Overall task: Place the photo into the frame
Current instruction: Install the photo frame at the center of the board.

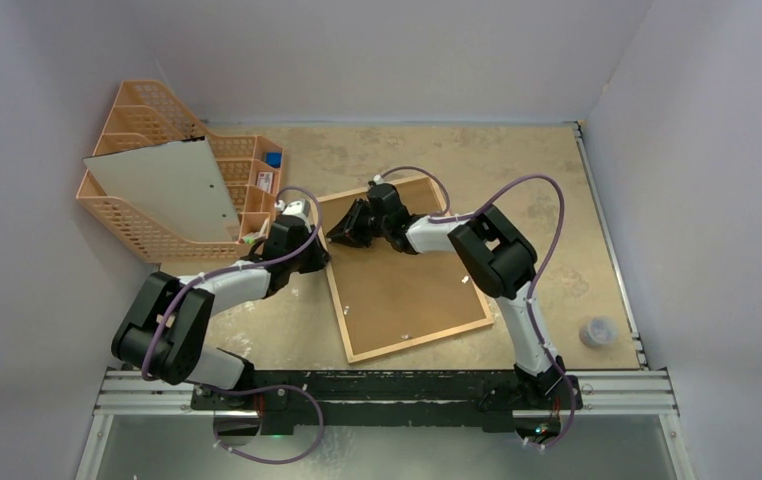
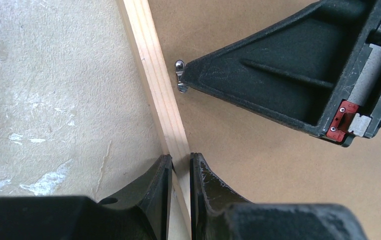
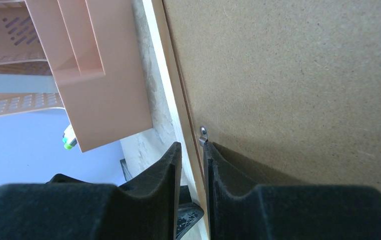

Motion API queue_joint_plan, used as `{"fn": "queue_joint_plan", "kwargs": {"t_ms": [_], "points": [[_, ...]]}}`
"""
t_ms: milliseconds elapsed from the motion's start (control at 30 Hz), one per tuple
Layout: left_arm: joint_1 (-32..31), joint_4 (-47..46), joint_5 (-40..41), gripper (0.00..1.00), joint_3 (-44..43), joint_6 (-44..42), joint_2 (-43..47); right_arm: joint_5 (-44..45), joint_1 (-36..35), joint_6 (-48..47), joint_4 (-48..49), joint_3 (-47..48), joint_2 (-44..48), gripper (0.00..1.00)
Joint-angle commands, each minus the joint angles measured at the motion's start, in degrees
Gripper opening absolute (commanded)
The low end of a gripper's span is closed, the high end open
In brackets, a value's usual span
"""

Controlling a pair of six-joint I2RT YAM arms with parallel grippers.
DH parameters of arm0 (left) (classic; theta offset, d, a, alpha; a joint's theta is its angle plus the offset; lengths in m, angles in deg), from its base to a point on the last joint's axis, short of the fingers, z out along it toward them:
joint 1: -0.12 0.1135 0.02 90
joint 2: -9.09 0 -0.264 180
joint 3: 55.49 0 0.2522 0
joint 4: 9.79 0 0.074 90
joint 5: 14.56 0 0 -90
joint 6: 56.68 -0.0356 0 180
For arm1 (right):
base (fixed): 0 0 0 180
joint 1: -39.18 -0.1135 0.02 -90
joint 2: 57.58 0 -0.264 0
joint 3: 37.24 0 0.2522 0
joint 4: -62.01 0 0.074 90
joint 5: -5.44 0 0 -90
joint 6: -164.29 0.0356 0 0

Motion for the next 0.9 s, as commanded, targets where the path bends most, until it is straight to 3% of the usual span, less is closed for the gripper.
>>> {"fn": "queue_joint_plan", "kwargs": {"t_ms": [0, 867], "points": [[-1.88, -3.60, -3.73, 0.00, 0.56, -2.58, -0.36, -2.68, -1.48, 1.59, 3.40, -0.20, -1.84, 0.25], [-2.90, -3.77, -6.00, 0.00, 0.59, -3.17, -1.97, 1.12, -3.63, 7.91, 5.46, 1.90, -4.00, 0.25]]}}
